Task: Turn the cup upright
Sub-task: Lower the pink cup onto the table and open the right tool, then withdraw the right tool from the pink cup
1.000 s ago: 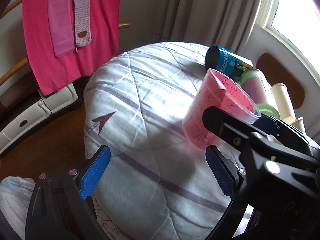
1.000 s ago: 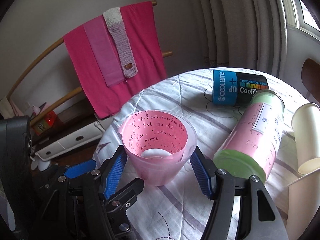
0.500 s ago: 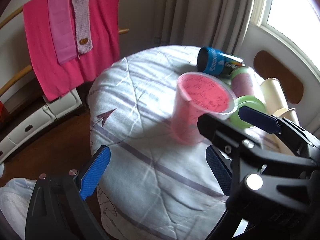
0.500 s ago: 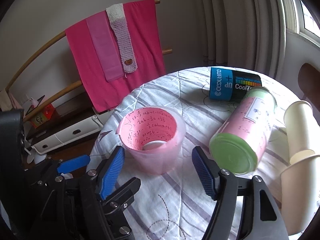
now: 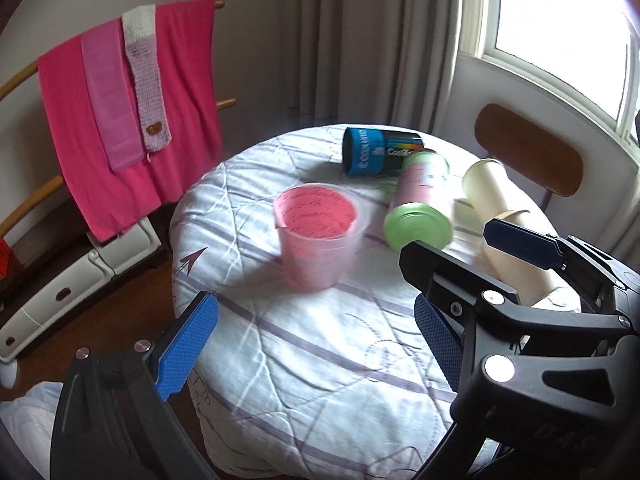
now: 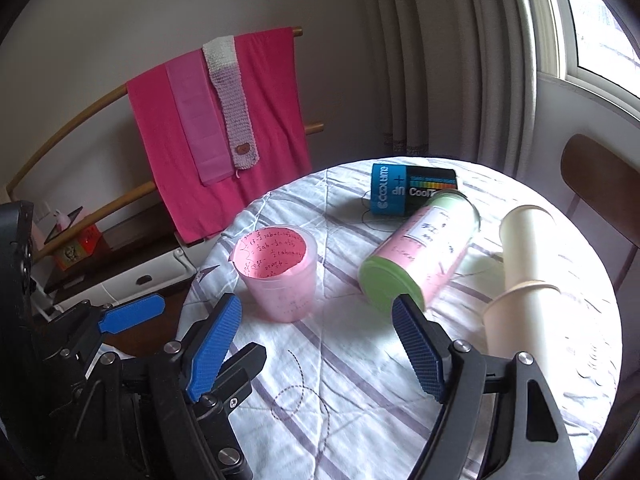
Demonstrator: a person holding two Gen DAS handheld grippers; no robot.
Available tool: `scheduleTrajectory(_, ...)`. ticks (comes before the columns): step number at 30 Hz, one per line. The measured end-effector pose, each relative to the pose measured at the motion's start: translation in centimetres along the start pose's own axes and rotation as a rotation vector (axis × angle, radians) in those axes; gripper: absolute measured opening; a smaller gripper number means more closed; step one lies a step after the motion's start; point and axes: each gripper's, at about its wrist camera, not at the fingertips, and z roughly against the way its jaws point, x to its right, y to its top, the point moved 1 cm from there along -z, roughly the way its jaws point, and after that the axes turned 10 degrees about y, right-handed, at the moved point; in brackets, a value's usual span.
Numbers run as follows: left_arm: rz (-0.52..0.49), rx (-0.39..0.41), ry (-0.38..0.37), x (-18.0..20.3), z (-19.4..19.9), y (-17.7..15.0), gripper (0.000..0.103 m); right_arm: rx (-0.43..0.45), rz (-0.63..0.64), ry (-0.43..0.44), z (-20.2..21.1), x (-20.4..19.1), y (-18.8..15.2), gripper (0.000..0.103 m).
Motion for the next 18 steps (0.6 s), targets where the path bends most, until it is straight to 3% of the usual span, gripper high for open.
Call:
scheduleTrajectory(5, -0.025, 0.070, 0.011, 1.7, 2.9, 0.1, 0.102, 0.033, -0.009, -0.019, 2.7, 0.6, -0.2, 0.080)
scheduleTrajectory(12, -0.043, 0.219, 0.092, 4.8, 8.4, -0.1, 0.103, 0.130, 0.008, -0.061, 8.3, 0.9, -0.5, 0.081)
scheduleTrajectory(18, -0.034, 0.263, 0.115, 6.9, 11.1, -0.2, 0.103, 0.193, 0.025, -0.114, 12.3, 1.6, -1.1, 0.082)
